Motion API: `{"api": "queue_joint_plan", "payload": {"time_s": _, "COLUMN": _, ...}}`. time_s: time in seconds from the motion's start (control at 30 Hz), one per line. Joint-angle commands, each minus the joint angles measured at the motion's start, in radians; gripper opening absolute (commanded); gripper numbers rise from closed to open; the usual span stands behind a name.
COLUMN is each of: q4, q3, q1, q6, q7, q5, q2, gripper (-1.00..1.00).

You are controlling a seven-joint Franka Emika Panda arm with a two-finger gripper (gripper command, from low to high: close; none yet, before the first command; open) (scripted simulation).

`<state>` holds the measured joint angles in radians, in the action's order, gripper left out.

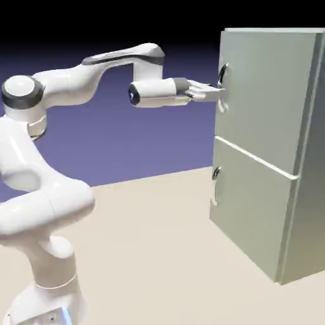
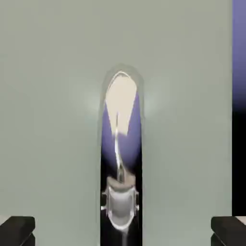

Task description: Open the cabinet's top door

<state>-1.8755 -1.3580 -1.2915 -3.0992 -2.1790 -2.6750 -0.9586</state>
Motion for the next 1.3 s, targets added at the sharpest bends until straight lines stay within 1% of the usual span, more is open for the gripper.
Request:
{"api": "queue_joint_plan", "payload": {"time_s": 0.0, "q4": 0.0, "q3": 0.0, "q1": 0.0, "q6": 0.0, "q7": 0.0, "q5": 0.0, "q2": 0.0, "gripper": -1.0}}
{"api": "queue_joint_plan", "payload": {"time_s": 0.37, "q4": -0.383, "q3": 0.287, "q1": 0.396, "q6": 0.296, "q7": 0.055, "q5": 0.095, "q2": 0.02, "gripper": -1.0}}
{"api": "queue_joint_plan", "payload": {"time_s": 0.57, "q4": -0.584, "q3": 0.49, "q1": 0.611, "q6": 0.47, "q7": 0.044, "q5": 0.228, "q2": -0.006, "gripper": -1.0}}
{"api": "queue_joint_plan", "payload": {"time_s": 0.73, "q4": -0.731, "q3": 0.671, "q1": 0.75, "q6": 0.626, "q7": 0.017, "q5": 0.378, "q2": -0.056, "gripper": -1.0}}
{"api": "queue_joint_plan", "payload": {"time_s": 1.0, "q4": -0.893, "q3": 0.961, "q1": 0.857, "q6": 0.89, "q7": -0.021, "q5": 0.657, "q2": -0.139, "gripper": -1.0}}
{"api": "queue_joint_plan", "payload": {"time_s": 1.27, "q4": -0.944, "q3": 1.251, "q1": 0.859, "q6": 1.168, "q7": -0.02, "q5": 0.952, "q2": -0.145, "gripper": -1.0}}
